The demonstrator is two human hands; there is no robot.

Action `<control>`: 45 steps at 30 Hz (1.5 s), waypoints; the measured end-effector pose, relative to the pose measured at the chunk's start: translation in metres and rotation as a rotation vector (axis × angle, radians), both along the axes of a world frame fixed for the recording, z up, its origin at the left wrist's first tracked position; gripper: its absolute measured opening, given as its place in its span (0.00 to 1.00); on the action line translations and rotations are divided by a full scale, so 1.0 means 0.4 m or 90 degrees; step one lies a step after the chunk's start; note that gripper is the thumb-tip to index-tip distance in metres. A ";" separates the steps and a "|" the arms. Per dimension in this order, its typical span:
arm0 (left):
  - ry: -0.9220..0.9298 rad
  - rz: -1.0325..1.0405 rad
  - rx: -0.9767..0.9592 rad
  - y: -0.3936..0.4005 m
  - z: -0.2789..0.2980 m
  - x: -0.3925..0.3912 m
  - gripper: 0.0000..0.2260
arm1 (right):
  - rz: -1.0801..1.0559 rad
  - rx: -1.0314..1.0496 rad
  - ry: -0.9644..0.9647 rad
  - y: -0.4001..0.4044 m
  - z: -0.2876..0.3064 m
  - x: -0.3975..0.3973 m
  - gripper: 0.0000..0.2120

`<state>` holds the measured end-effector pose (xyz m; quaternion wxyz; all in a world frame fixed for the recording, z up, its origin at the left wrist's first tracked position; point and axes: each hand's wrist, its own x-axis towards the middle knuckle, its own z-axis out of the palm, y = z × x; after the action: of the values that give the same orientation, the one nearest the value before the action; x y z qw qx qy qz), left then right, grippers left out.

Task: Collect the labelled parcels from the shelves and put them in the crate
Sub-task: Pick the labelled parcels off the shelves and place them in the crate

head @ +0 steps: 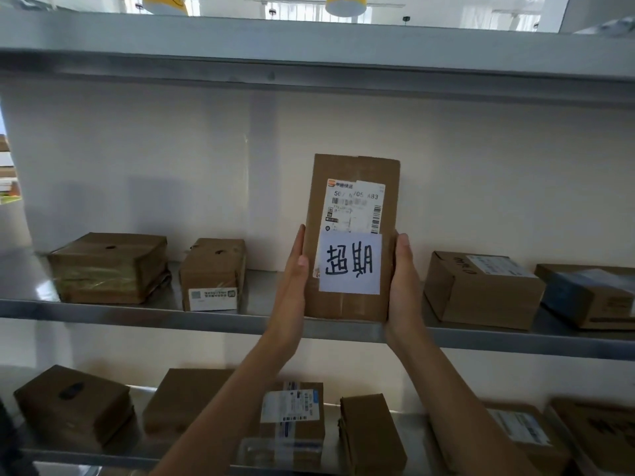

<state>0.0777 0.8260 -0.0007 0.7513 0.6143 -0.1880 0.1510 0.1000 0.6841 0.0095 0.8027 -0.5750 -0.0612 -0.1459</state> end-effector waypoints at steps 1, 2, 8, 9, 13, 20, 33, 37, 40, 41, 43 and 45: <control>0.001 0.001 -0.005 -0.001 -0.002 0.000 0.27 | 0.000 -0.007 0.012 0.001 0.000 -0.003 0.25; 0.006 0.003 -0.009 -0.002 -0.005 0.000 0.27 | 0.001 -0.010 0.014 -0.001 -0.005 -0.001 0.24; -0.001 0.019 0.001 -0.003 -0.009 0.003 0.26 | -0.002 -0.032 -0.002 0.006 -0.019 0.001 0.23; -0.002 0.025 0.004 -0.002 -0.008 0.005 0.26 | -0.003 -0.032 -0.004 0.007 -0.019 0.001 0.23; -0.001 0.028 0.016 -0.003 -0.014 0.010 0.26 | -0.012 -0.038 -0.011 0.008 -0.015 -0.005 0.22; 0.018 0.018 0.014 -0.017 -0.043 0.023 0.21 | -0.064 -0.043 0.040 0.000 -0.021 -0.018 0.21; 0.052 -0.014 -0.047 -0.069 -0.086 -0.015 0.13 | -0.127 0.007 0.091 -0.055 -0.112 -0.098 0.20; 0.101 -0.073 -0.070 -0.133 -0.110 -0.025 0.10 | -0.175 0.033 0.128 -0.123 -0.141 -0.149 0.17; 0.111 -0.123 -0.076 -0.198 -0.123 -0.036 0.08 | -0.231 0.037 0.146 -0.187 -0.154 -0.194 0.20; 0.110 -0.140 -0.073 -0.223 -0.122 -0.045 0.08 | -0.256 0.037 0.146 -0.209 -0.156 -0.212 0.20; 0.101 -0.170 -0.063 -0.279 -0.123 -0.064 0.10 | -0.305 0.040 0.137 -0.258 -0.161 -0.246 0.19; 0.087 -0.196 -0.054 -0.341 -0.127 -0.087 0.11 | -0.346 0.052 0.130 -0.311 -0.168 -0.281 0.18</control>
<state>0.0428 0.6896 -0.0514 0.8018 0.5548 -0.2219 -0.0002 -0.0126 0.5596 -0.0576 0.7585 -0.5496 0.1822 -0.2990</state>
